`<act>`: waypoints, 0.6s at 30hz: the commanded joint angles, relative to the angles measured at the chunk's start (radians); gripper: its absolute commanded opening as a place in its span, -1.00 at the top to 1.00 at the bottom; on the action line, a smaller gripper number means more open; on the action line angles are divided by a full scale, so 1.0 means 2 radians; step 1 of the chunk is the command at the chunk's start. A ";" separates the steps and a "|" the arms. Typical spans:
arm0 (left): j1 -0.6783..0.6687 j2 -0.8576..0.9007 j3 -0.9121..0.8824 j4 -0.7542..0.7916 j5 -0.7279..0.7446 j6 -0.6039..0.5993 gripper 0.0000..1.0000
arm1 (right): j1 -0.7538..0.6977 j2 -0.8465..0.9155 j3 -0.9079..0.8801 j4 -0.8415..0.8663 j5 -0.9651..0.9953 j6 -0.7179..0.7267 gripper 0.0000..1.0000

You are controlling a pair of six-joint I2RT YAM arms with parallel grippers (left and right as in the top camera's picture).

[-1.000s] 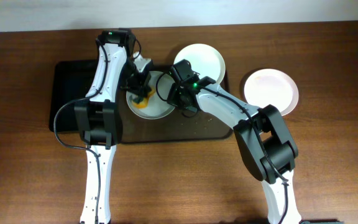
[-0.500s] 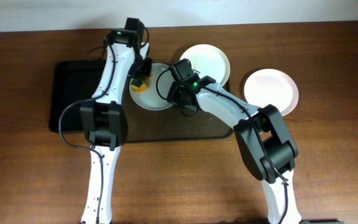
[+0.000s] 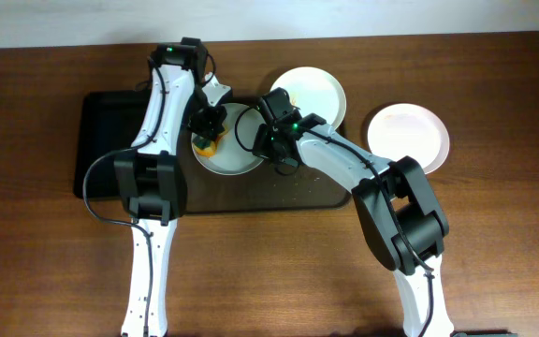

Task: Clean dirty plates on tray and stack at the side
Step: 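Scrub the second plate with the sponge held in the left gripper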

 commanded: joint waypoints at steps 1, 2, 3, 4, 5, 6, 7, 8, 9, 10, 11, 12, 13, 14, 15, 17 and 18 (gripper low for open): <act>-0.013 0.000 -0.025 0.003 -0.018 -0.061 0.99 | 0.004 0.006 0.001 0.000 -0.011 -0.015 0.92; -0.007 -0.015 -0.025 0.009 -0.018 -0.074 0.99 | 0.004 0.006 0.001 0.000 -0.011 -0.015 0.92; -0.002 -0.034 -0.025 0.018 -0.019 -0.086 0.99 | 0.004 0.006 0.001 0.000 -0.011 -0.015 0.92; 0.001 -0.049 -0.025 0.026 -0.021 -0.095 0.99 | 0.004 0.006 0.001 0.000 -0.011 -0.016 0.92; 0.002 -0.058 -0.025 0.030 -0.033 -0.111 0.99 | 0.004 0.006 0.001 0.000 -0.012 -0.018 0.92; 0.002 -0.067 -0.025 0.035 -0.056 -0.131 0.99 | 0.004 0.006 0.001 0.000 -0.014 -0.019 0.92; -0.005 -0.076 -0.025 0.045 -0.084 -0.153 0.98 | 0.004 0.006 0.001 0.000 -0.017 -0.019 0.92; -0.011 -0.082 -0.025 0.049 -0.104 -0.168 0.98 | 0.003 0.006 0.001 -0.004 -0.017 -0.021 0.92; -0.017 -0.094 -0.025 0.052 -0.116 -0.177 0.98 | 0.000 0.007 0.001 -0.005 -0.021 -0.021 0.92; -0.018 -0.102 -0.025 0.053 -0.124 -0.185 0.98 | -0.003 0.008 0.001 -0.006 -0.023 -0.021 0.92; -0.018 -0.120 -0.025 0.053 -0.129 -0.187 0.98 | -0.009 0.011 0.001 -0.007 -0.035 -0.021 0.92; -0.018 -0.135 -0.025 0.052 -0.129 -0.187 0.98 | -0.012 0.012 0.001 -0.007 -0.038 -0.021 0.92; -0.019 -0.148 -0.025 0.050 -0.129 -0.188 0.98 | -0.013 0.012 0.001 -0.007 -0.038 -0.021 0.92; -0.019 -0.164 -0.025 0.044 -0.134 -0.192 0.98 | -0.012 0.012 0.001 -0.007 -0.038 -0.028 0.92; -0.019 -0.173 -0.025 0.036 -0.142 -0.193 0.98 | -0.012 0.012 0.001 -0.007 -0.038 -0.032 0.92; -0.020 -0.192 -0.025 0.009 -0.159 -0.206 0.98 | -0.012 0.012 0.001 -0.007 -0.038 -0.032 0.92; -0.020 -0.197 -0.025 0.003 -0.159 -0.210 0.98 | -0.012 0.012 0.001 -0.007 -0.038 -0.032 0.92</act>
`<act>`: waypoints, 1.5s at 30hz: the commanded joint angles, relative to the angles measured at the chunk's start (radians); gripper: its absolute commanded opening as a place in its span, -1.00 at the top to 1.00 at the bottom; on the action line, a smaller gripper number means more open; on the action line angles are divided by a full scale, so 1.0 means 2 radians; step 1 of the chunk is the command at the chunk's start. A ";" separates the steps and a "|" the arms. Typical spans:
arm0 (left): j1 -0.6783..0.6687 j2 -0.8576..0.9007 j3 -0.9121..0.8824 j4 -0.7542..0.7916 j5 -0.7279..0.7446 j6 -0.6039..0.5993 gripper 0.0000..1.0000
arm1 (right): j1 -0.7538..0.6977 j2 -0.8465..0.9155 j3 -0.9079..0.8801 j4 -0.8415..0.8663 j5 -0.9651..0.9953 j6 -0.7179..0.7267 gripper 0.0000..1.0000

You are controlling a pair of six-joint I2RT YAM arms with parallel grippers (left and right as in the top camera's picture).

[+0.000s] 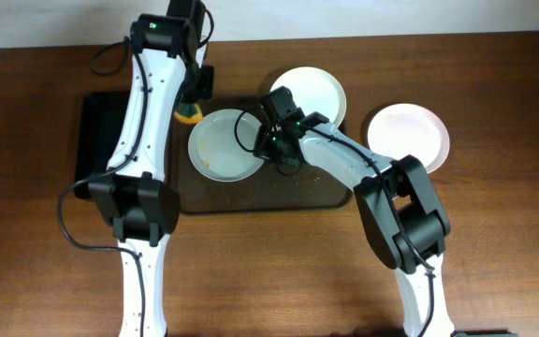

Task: Clean dirty plates on tray and stack at the side
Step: 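Scrub the second plate with the sponge held in the left gripper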

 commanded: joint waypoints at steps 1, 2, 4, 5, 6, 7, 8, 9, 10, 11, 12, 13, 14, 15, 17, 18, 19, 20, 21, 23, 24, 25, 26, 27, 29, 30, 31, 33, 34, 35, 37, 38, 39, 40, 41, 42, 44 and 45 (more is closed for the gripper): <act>0.000 -0.038 -0.002 -0.015 -0.017 -0.026 0.98 | -0.003 0.011 0.001 -0.004 -0.003 -0.007 0.92; -0.002 -0.048 -0.002 -0.023 -0.017 -0.027 0.98 | -0.003 0.011 0.001 -0.004 -0.003 -0.009 0.92; -0.005 -0.072 -0.004 -0.047 -0.018 -0.032 0.98 | -0.003 0.011 0.001 -0.004 -0.005 -0.009 0.92; -0.005 -0.076 -0.004 -0.053 -0.017 -0.035 0.98 | -0.003 0.011 0.001 -0.004 -0.007 -0.009 0.92; -0.005 -0.078 -0.004 -0.064 -0.017 -0.046 0.97 | -0.003 0.011 0.001 -0.005 -0.009 -0.011 0.92; -0.005 -0.079 -0.004 -0.068 -0.017 -0.047 0.98 | -0.003 0.011 0.001 -0.006 -0.009 -0.011 0.92; -0.007 -0.079 -0.004 -0.073 -0.018 -0.047 0.97 | -0.003 0.011 0.001 -0.006 -0.009 -0.011 0.92; -0.010 -0.082 -0.004 -0.076 -0.018 -0.047 0.97 | -0.003 0.011 0.001 -0.006 -0.012 -0.017 0.92; -0.020 -0.088 -0.006 -0.079 -0.024 -0.047 0.97 | -0.003 0.011 0.001 -0.006 -0.012 -0.017 0.92; -0.034 -0.111 -0.015 -0.079 -0.039 -0.051 0.97 | -0.003 0.011 0.001 -0.006 -0.012 -0.017 0.92; -0.036 -0.141 -0.033 -0.079 -0.049 -0.055 0.97 | -0.003 0.011 0.001 -0.006 -0.012 -0.017 0.92; -0.036 -0.157 -0.049 -0.078 -0.050 -0.058 0.97 | -0.003 0.011 0.001 -0.006 -0.012 -0.017 0.92; -0.032 -0.188 -0.091 -0.071 -0.057 -0.067 0.98 | -0.003 0.011 0.001 -0.006 -0.012 -0.017 0.92; -0.029 -0.222 -0.151 -0.038 -0.060 -0.070 0.97 | -0.003 0.011 0.001 -0.006 -0.014 -0.017 0.92; -0.029 -0.323 -0.371 0.135 -0.050 -0.070 0.98 | -0.003 0.011 0.001 -0.006 -0.022 -0.017 0.92; -0.028 -0.353 -0.451 0.209 -0.045 -0.069 0.99 | -0.003 0.011 0.001 -0.006 -0.022 -0.017 0.92; -0.028 -0.373 -0.535 0.302 -0.045 -0.069 0.99 | -0.003 0.011 0.001 -0.006 -0.023 -0.017 0.92; -0.028 -0.373 -0.608 0.396 -0.044 -0.066 0.99 | -0.002 0.011 0.001 -0.006 -0.031 -0.017 0.92; -0.029 -0.368 -0.662 0.476 -0.035 -0.043 0.99 | 0.000 0.011 0.001 -0.006 -0.033 -0.017 0.92; -0.028 -0.354 -0.697 0.535 -0.023 -0.020 0.99 | 0.004 0.011 0.001 -0.006 -0.033 -0.020 0.92; -0.026 -0.338 -0.702 0.548 -0.022 -0.020 0.99 | 0.003 0.011 0.001 -0.006 -0.033 -0.020 0.92; -0.025 -0.322 -0.702 0.553 -0.022 -0.020 0.99 | 0.003 0.011 0.001 -0.006 -0.033 -0.020 0.92; -0.025 -0.298 -0.702 0.559 -0.017 -0.020 0.99 | 0.003 0.011 0.001 -0.004 -0.033 -0.020 0.92; -0.025 -0.278 -0.702 0.565 -0.012 -0.021 0.99 | 0.003 0.011 0.001 -0.004 -0.033 -0.020 0.92; -0.023 -0.254 -0.702 0.576 -0.002 -0.021 0.99 | 0.003 0.011 0.001 -0.003 -0.033 -0.020 0.92; -0.023 -0.248 -0.702 0.576 -0.002 -0.021 0.99 | 0.003 0.011 0.001 -0.002 -0.033 -0.020 0.92; -0.023 -0.235 -0.702 0.582 -0.002 -0.021 0.99 | 0.003 0.011 0.001 0.000 -0.033 -0.020 0.91; -0.023 -0.209 -0.702 0.581 -0.002 -0.021 0.99 | 0.003 0.011 0.001 0.000 -0.033 -0.020 0.92; -0.023 -0.183 -0.702 0.582 -0.002 -0.020 0.99 | 0.003 0.011 0.001 0.000 -0.033 -0.020 0.92; -0.023 -0.165 -0.702 0.588 -0.003 -0.019 0.99 | 0.003 0.011 0.001 0.000 -0.035 -0.020 0.92; -0.023 -0.145 -0.702 0.640 -0.006 0.031 0.99 | 0.003 0.011 0.001 -0.002 -0.039 -0.020 0.92; -0.023 -0.144 -0.702 0.683 -0.019 0.047 0.99 | 0.003 0.012 0.000 -0.005 -0.040 -0.020 0.92; -0.023 -0.144 -0.702 0.725 -0.040 0.047 0.99 | 0.003 0.012 0.000 -0.007 -0.040 -0.020 0.92; -0.023 -0.144 -0.702 0.758 -0.057 0.047 0.99 | 0.003 0.012 0.000 -0.008 -0.040 -0.020 0.92; -0.023 -0.144 -0.702 0.790 -0.061 0.047 0.99 | 0.003 0.012 0.000 -0.010 -0.040 -0.020 0.92; -0.022 -0.144 -0.702 0.791 -0.061 0.047 0.99 | 0.003 0.012 0.000 -0.010 -0.043 -0.021 0.91; -0.016 -0.144 -0.702 0.742 -0.060 0.046 0.99 | 0.004 0.012 0.000 -0.010 -0.053 -0.024 0.92; -0.008 -0.144 -0.702 0.710 -0.054 0.029 0.99 | 0.004 0.012 0.000 -0.014 -0.055 -0.024 0.91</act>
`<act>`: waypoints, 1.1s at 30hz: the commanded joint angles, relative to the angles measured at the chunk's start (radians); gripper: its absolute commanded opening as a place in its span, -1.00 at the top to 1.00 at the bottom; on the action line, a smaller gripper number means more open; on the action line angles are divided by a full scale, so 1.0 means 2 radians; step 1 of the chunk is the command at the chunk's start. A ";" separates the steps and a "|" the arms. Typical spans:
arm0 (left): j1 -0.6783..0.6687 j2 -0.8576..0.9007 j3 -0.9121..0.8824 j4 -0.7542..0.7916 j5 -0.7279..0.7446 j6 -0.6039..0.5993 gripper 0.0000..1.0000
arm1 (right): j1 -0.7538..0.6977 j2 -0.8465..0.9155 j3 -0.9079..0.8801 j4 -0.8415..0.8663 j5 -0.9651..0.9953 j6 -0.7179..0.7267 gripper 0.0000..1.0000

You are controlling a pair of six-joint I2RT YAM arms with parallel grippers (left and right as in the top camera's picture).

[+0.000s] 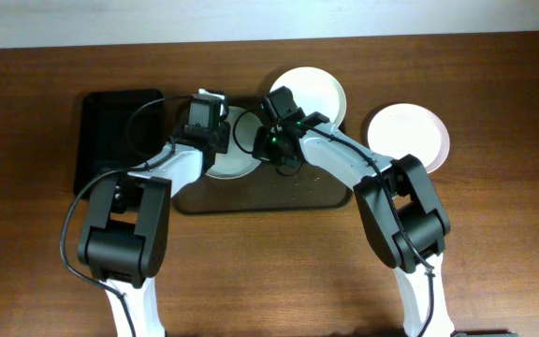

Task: Clean dirty plates on tray and stack at the side
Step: 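Scrub the second plate with the sponge held in the left gripper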

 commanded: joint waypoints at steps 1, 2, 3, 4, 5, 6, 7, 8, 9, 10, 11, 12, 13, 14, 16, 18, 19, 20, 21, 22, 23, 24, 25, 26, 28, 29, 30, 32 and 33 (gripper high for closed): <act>0.031 0.018 -0.007 -0.101 0.038 -0.015 0.99 | 0.004 0.010 0.000 -0.015 -0.021 -0.016 0.92; 0.051 0.018 0.023 -0.177 0.118 -0.015 0.99 | 0.004 0.010 -0.001 -0.014 -0.021 -0.019 0.92; 0.071 0.018 0.059 -0.225 0.226 -0.001 0.99 | 0.004 0.010 -0.001 -0.010 -0.027 -0.019 0.90; 0.078 0.018 0.074 -0.222 0.300 0.023 1.00 | 0.004 0.010 -0.001 -0.007 -0.031 -0.019 0.92; 0.075 0.018 0.077 -0.199 0.320 0.025 0.99 | 0.004 0.010 -0.001 -0.007 -0.031 -0.019 0.92; 0.068 0.018 0.077 -0.188 0.299 0.025 0.99 | 0.004 0.010 -0.001 -0.008 -0.031 -0.023 0.92; 0.059 0.019 0.077 -0.186 0.269 0.026 0.99 | 0.004 0.010 -0.001 -0.011 -0.031 -0.025 0.92; 0.053 0.019 0.077 -0.192 0.277 0.049 0.99 | 0.004 0.010 -0.001 -0.012 -0.031 -0.025 0.92; 0.053 0.019 0.077 -0.206 0.324 0.091 0.99 | 0.004 0.010 -0.001 -0.010 -0.032 -0.024 0.91; 0.053 0.019 0.077 -0.221 0.348 0.112 1.00 | 0.004 0.010 -0.001 -0.010 -0.032 -0.024 0.92; 0.054 0.019 0.077 -0.228 0.344 0.117 0.99 | 0.004 0.010 -0.001 -0.010 -0.032 -0.024 0.92; 0.055 0.019 0.077 -0.230 0.325 0.117 0.99 | 0.004 0.010 -0.001 -0.010 -0.032 -0.025 0.91; 0.056 0.019 0.077 -0.223 0.227 0.071 0.99 | 0.004 0.010 -0.001 -0.011 -0.032 -0.025 0.91; 0.056 0.019 0.077 -0.223 0.051 -0.028 0.99 | 0.004 0.010 -0.001 -0.010 -0.032 -0.025 0.92; 0.056 0.019 0.077 -0.245 -0.132 -0.123 1.00 | 0.004 0.010 -0.001 -0.010 -0.032 -0.025 0.92; 0.055 0.019 0.077 -0.264 -0.141 -0.131 0.99 | 0.004 0.010 -0.001 -0.008 -0.032 -0.025 0.92; 0.053 0.019 0.077 -0.279 -0.109 -0.109 1.00 | 0.004 0.010 -0.001 -0.009 -0.032 -0.025 0.92; 0.050 0.019 0.077 -0.290 -0.036 -0.051 0.99 | 0.004 0.010 -0.001 -0.009 -0.032 -0.025 0.92; 0.047 0.019 0.077 -0.301 0.044 -0.004 0.99 | 0.004 0.010 -0.001 -0.008 -0.032 -0.025 0.92; 0.047 0.019 0.077 -0.309 0.123 0.046 0.99 | 0.004 0.010 -0.001 -0.008 -0.032 -0.025 0.92; 0.047 0.019 0.077 -0.318 0.249 0.124 1.00 | 0.004 0.010 -0.001 -0.009 -0.033 -0.025 0.92; 0.047 0.019 0.077 -0.319 0.311 0.160 1.00 | 0.004 0.010 -0.001 -0.009 -0.033 -0.025 0.92; 0.047 0.019 0.077 -0.316 0.338 0.179 0.99 | 0.004 0.010 -0.001 -0.008 -0.032 -0.024 0.92; 0.047 0.019 0.077 -0.313 0.338 0.182 0.99 | 0.004 0.010 -0.001 -0.007 -0.033 -0.024 0.92; 0.047 0.019 0.077 -0.284 0.334 0.182 1.00 | 0.004 0.010 -0.001 -0.005 -0.033 -0.024 0.92; 0.047 0.019 0.077 -0.267 0.327 0.176 1.00 | 0.004 0.010 -0.001 -0.005 -0.032 -0.024 0.91; 0.047 0.019 0.077 -0.220 0.257 0.103 0.99 | 0.004 0.010 -0.001 -0.005 -0.032 -0.025 0.92; 0.047 0.019 0.077 -0.176 0.106 -0.002 1.00 | 0.004 0.010 -0.001 -0.005 -0.032 -0.025 0.92; 0.047 0.019 0.077 -0.178 0.017 -0.059 1.00 | 0.004 0.010 -0.001 -0.005 -0.032 -0.025 0.91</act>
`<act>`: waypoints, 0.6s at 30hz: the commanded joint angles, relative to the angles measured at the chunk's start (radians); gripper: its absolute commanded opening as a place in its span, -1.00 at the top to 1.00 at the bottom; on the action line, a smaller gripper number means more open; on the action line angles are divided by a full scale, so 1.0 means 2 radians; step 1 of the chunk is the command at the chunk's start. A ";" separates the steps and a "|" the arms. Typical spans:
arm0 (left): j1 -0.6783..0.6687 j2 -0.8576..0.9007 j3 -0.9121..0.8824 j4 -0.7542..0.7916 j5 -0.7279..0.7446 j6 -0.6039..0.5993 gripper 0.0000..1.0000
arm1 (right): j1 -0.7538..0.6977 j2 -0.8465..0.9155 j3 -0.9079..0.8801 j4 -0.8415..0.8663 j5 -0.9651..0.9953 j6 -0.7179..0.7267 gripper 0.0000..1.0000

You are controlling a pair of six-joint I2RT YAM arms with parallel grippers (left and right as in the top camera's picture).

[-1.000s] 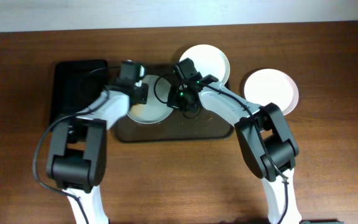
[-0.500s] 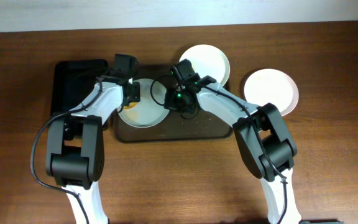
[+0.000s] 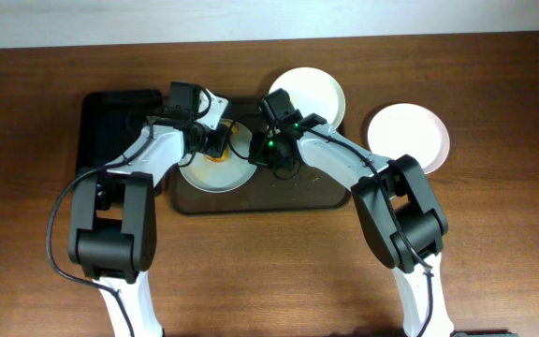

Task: Clean dirty plates on tray and stack at the side
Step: 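Scrub the second plate with the sponge held in the left gripper, then lift the second plate with the right gripper and stack it on the first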

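Note:
A dirty white plate (image 3: 202,178) lies on the left part of the dark tray (image 3: 293,195). My left gripper (image 3: 215,148) is over the plate's far side, shut on a yellow sponge (image 3: 220,156) that presses on the plate. My right gripper (image 3: 262,155) sits at the plate's right rim and looks shut on it, though the wrist hides its fingers. A second white plate (image 3: 313,92) rests at the tray's back edge. A third white plate (image 3: 407,137) lies on the table to the right.
A black rectangular bin (image 3: 110,126) stands on the table left of the tray. Crumbs are scattered on the tray's bare middle. Both arms cross over the tray's back half. Brown table surrounds the tray.
The plate now lies nearer the front left of the tray. My left gripper has moved a little left and forward with the sponge, which shows yellow on the plate. The right gripper stays at the rim.
First my left gripper held the sponge on the plate while the right held the rim. Then the left was away at the back left with the sponge, near the black bin. It was back over the plate after that, and now it presses the sponge on the shifted plate.

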 commanded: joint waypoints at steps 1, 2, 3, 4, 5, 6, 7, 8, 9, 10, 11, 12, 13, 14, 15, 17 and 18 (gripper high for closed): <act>0.002 0.014 -0.003 -0.005 -0.249 -0.169 0.99 | -0.001 0.006 -0.001 -0.002 0.008 0.001 0.92; 0.002 0.014 -0.003 -0.024 -0.252 -0.170 0.99 | -0.001 0.006 -0.001 -0.002 0.008 0.001 0.91; 0.001 0.014 -0.003 -0.043 -0.235 -0.168 0.99 | -0.001 0.006 -0.001 -0.002 0.008 0.001 0.92; 0.000 0.014 -0.003 -0.062 -0.184 -0.138 1.00 | -0.001 0.006 -0.001 -0.002 0.008 0.001 0.92; 0.000 0.014 -0.003 -0.090 -0.061 -0.046 0.99 | -0.001 0.006 -0.001 -0.002 0.008 0.001 0.92; 0.000 0.014 -0.003 -0.111 0.006 0.013 0.99 | -0.001 0.006 -0.001 -0.002 0.008 0.001 0.92; 0.000 0.014 -0.003 -0.136 0.052 0.064 1.00 | -0.001 0.006 -0.001 -0.002 0.008 0.001 0.92; 0.000 0.014 -0.003 -0.146 0.066 0.083 0.99 | -0.001 0.006 -0.001 -0.002 0.008 0.001 0.92; 0.000 0.014 -0.003 -0.152 0.078 0.095 1.00 | -0.001 0.006 -0.001 -0.002 0.006 0.001 0.91; 0.001 0.014 -0.002 -0.147 0.078 0.094 0.99 | -0.001 0.006 -0.001 -0.002 0.006 0.001 0.91; 0.004 0.014 0.013 -0.147 0.056 0.038 1.00 | -0.001 0.003 0.001 -0.001 -0.010 -0.025 0.91; 0.004 0.012 0.035 -0.152 0.014 -0.020 1.00 | -0.001 -0.003 0.003 -0.003 -0.010 -0.037 0.92; 0.004 0.008 0.060 -0.160 -0.032 -0.060 1.00 | -0.001 -0.012 0.005 -0.007 0.002 -0.043 0.92; 0.003 -0.005 0.095 -0.177 -0.102 -0.124 0.99 | -0.002 -0.025 0.006 -0.016 0.024 -0.051 0.92; 0.003 -0.015 0.110 -0.183 -0.124 -0.154 0.99 | -0.002 -0.034 0.006 -0.025 0.040 -0.052 0.91; 0.009 -0.041 0.130 -0.184 -0.128 -0.188 1.00 | -0.002 -0.067 0.006 -0.044 0.080 -0.078 0.92; 0.013 -0.053 0.131 -0.185 -0.128 -0.189 0.99 | -0.001 -0.099 0.006 -0.065 0.131 -0.102 0.92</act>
